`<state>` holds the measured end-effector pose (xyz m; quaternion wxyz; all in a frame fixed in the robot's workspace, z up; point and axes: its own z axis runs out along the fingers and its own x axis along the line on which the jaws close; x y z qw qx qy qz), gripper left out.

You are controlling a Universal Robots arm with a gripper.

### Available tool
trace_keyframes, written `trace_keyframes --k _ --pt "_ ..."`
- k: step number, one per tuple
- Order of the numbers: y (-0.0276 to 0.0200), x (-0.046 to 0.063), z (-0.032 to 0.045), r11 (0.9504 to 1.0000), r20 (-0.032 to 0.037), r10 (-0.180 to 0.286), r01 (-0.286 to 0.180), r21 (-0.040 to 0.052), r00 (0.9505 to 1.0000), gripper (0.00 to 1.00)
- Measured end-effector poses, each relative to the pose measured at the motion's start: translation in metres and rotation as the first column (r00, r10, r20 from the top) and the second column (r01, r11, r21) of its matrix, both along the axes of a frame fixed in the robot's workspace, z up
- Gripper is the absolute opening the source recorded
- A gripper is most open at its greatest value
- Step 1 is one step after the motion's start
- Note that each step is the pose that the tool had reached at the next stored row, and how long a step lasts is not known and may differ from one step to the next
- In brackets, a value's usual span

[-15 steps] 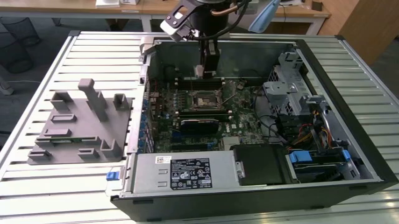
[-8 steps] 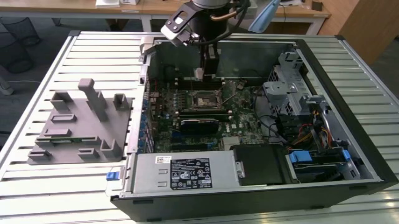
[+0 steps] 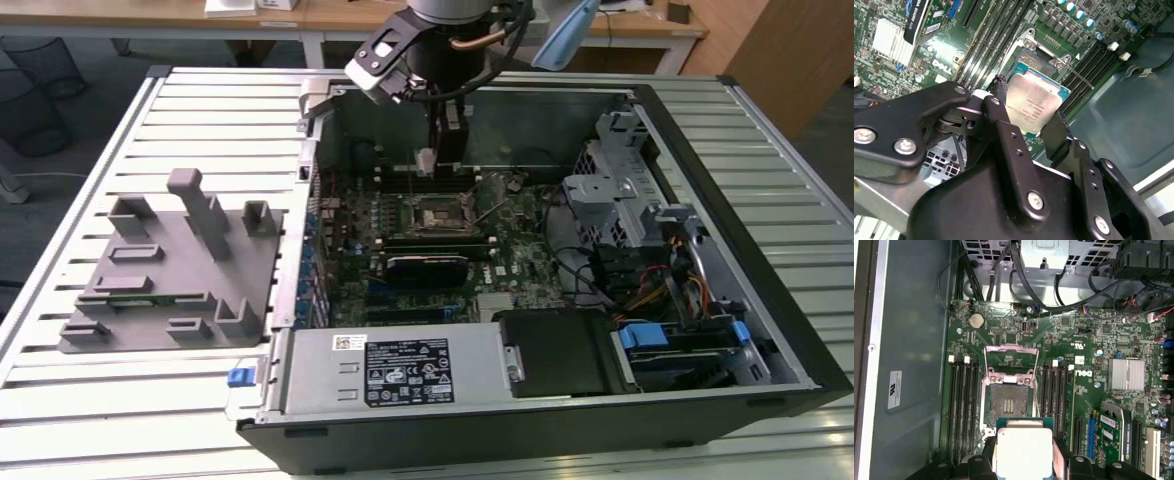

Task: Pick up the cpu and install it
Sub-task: 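Place the cpu into insertion slot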

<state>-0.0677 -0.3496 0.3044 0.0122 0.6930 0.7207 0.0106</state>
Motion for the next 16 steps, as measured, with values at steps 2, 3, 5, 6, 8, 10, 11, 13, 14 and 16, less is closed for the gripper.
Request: trace_keyframes --k 2,3,5,6,8,10,11,13,14,16 --pt "0.0000 0.000 -0.0002 1.0000 0.0000 0.000 0.000 0.0001 1.0000 0.53" --pt "0.0000 0.000 -0.0004 1.0000 0.0000 0.000 0.000 0.0001 1.0000 0.53" --pt "0.0000 0.001 -0.0009 1.0000 0.0000 0.000 0.000 0.0002 1.0000 0.53" --pt "0.0000 0.002 -0.0012 1.0000 0.0000 0.000 0.000 0.0001 1.0000 0.53" --pt "0.0000 0.003 -0.0028 1.0000 -0.0001 0.000 0.000 0.0000 1.0000 0.53" --pt "0.0000 0.003 -0.0058 1.0000 -0.0001 0.000 0.000 0.0001 1.0000 0.53" --pt "0.0000 0.003 -0.0075 1.0000 0.0000 0.000 0.000 0.0001 1.0000 0.53" --pt "0.0000 0.003 -0.0111 1.0000 0.0000 0.000 0.000 0.0000 1.0000 0.53" --pt "0.0000 0.003 -0.0130 1.0000 -0.0001 0.000 0.000 0.0001 1.0000 0.53" --pt "0.0000 0.003 -0.0165 1.0000 -0.0001 0.000 0.000 0.0000 1.0000 0.53"
